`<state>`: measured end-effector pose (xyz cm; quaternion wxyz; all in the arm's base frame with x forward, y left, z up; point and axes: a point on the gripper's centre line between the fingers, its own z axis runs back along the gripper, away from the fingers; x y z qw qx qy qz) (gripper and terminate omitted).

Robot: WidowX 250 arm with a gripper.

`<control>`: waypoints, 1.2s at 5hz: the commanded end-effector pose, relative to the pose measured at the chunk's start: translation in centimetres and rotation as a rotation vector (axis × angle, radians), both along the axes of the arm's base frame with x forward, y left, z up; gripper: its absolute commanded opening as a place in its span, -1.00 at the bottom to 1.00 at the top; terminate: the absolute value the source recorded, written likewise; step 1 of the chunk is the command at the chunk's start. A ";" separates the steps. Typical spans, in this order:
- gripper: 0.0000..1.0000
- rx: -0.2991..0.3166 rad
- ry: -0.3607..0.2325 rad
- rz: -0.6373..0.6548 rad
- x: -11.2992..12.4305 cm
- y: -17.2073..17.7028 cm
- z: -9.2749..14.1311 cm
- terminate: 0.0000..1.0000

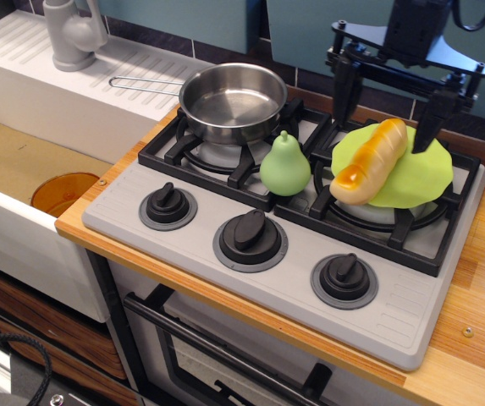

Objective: Put bread on plate and pear in pot or pan on stove

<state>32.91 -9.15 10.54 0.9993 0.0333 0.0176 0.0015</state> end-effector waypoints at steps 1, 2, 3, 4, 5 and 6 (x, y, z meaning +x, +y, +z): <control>1.00 0.008 -0.154 -0.035 -0.5 1.1 2.2 -1.00; 1.00 0.060 -0.206 -0.012 -1.0 2.9 2.5 -1.00; 1.00 0.094 -0.220 -0.017 -1.2 3.7 2.7 -1.00; 1.00 0.110 -0.263 -0.019 -1.1 4.5 2.1 -1.00; 1.00 0.119 -0.307 -0.027 -1.0 5.6 1.5 -1.00; 1.00 0.106 -0.332 -0.036 -0.8 6.4 1.0 -1.00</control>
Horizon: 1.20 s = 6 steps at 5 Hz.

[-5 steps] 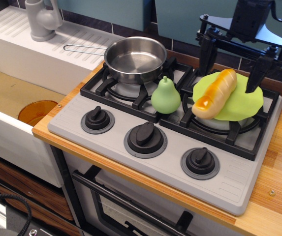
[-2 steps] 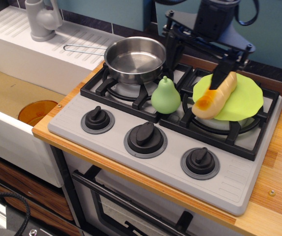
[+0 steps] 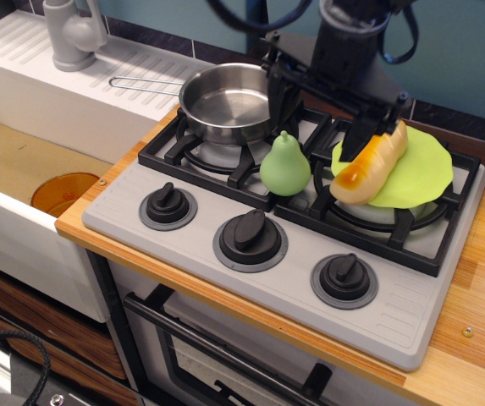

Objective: Put bread on plate and pear in pot or pan on stove

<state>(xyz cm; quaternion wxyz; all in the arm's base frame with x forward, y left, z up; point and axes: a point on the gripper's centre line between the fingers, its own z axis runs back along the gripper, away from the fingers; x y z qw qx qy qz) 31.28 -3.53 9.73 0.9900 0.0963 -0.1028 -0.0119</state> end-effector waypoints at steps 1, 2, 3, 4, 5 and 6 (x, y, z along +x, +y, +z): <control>1.00 -0.021 -0.125 -0.009 0.9 1.4 1.2 -1.00; 1.00 -0.023 -0.145 0.007 1.1 1.6 0.4 -1.00; 1.00 -0.042 -0.141 0.022 1.5 1.6 -0.6 -1.00; 1.00 -0.055 -0.118 0.061 2.2 1.1 -1.6 -1.00; 1.00 -0.072 -0.116 0.063 2.4 1.1 -2.5 -1.00; 1.00 -0.090 -0.120 0.061 2.5 1.0 -3.2 -1.00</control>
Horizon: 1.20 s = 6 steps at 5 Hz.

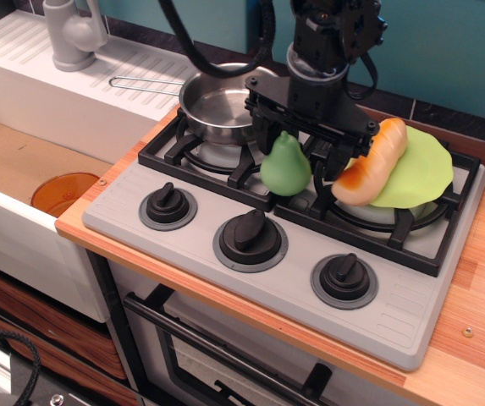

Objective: Put bread on plate and pear in pot or pan on stove

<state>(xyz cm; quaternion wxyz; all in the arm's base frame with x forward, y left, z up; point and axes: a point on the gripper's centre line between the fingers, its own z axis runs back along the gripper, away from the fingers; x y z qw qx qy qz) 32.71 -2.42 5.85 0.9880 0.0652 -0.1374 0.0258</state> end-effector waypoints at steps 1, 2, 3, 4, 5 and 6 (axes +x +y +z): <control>1.00 -0.020 -0.058 0.005 0.8 -0.1 0.1 -1.00; 1.00 -0.019 -0.069 0.011 0.3 -0.1 -0.2 -1.00; 1.00 -0.014 -0.073 0.020 -0.2 -0.3 -0.3 -1.00; 1.00 -0.013 -0.070 0.027 -0.5 -0.4 -0.3 -1.00; -1.00 -0.009 -0.061 0.059 -0.6 -0.8 -0.2 -1.00; -1.00 -0.009 -0.048 0.067 -0.6 -1.1 0.3 -1.00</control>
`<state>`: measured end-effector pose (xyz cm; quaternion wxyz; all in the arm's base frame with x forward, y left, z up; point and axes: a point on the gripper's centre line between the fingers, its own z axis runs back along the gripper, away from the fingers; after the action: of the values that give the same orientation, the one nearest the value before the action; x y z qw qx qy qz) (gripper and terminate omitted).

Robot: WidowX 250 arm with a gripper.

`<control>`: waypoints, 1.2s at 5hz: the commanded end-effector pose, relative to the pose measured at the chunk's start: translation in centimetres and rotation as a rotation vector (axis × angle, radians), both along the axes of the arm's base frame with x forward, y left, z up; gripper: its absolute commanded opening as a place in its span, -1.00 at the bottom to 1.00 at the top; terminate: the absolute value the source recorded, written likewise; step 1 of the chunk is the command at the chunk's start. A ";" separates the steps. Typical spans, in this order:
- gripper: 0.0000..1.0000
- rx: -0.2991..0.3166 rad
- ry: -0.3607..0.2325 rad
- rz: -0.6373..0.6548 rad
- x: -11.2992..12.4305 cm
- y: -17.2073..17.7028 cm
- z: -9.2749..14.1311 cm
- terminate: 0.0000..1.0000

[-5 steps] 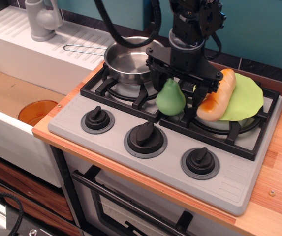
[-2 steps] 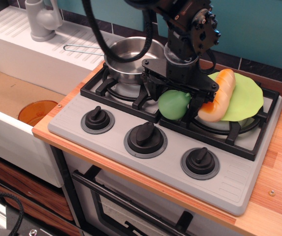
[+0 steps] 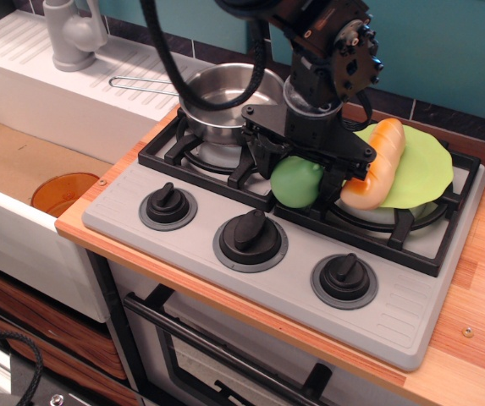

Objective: Put bread on plate and pear in pot or pan on stove

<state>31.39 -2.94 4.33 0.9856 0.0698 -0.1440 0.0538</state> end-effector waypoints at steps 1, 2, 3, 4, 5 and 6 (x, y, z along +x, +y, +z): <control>-1.00 -0.008 -0.018 0.013 0.8 -0.6 2.5 -1.00; -1.00 0.005 0.010 0.011 0.8 -0.4 4.3 -1.00; -1.00 0.029 0.024 -0.023 0.8 0.5 6.0 -1.00; -1.00 0.046 0.037 -0.065 1.5 2.4 7.6 -1.00; -1.00 0.063 0.043 -0.122 3.0 5.4 8.7 -1.00; -1.00 0.070 0.042 -0.164 4.5 7.9 9.0 -1.00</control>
<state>35.06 5.15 11.46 0.9900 0.0856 -0.1056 -0.0364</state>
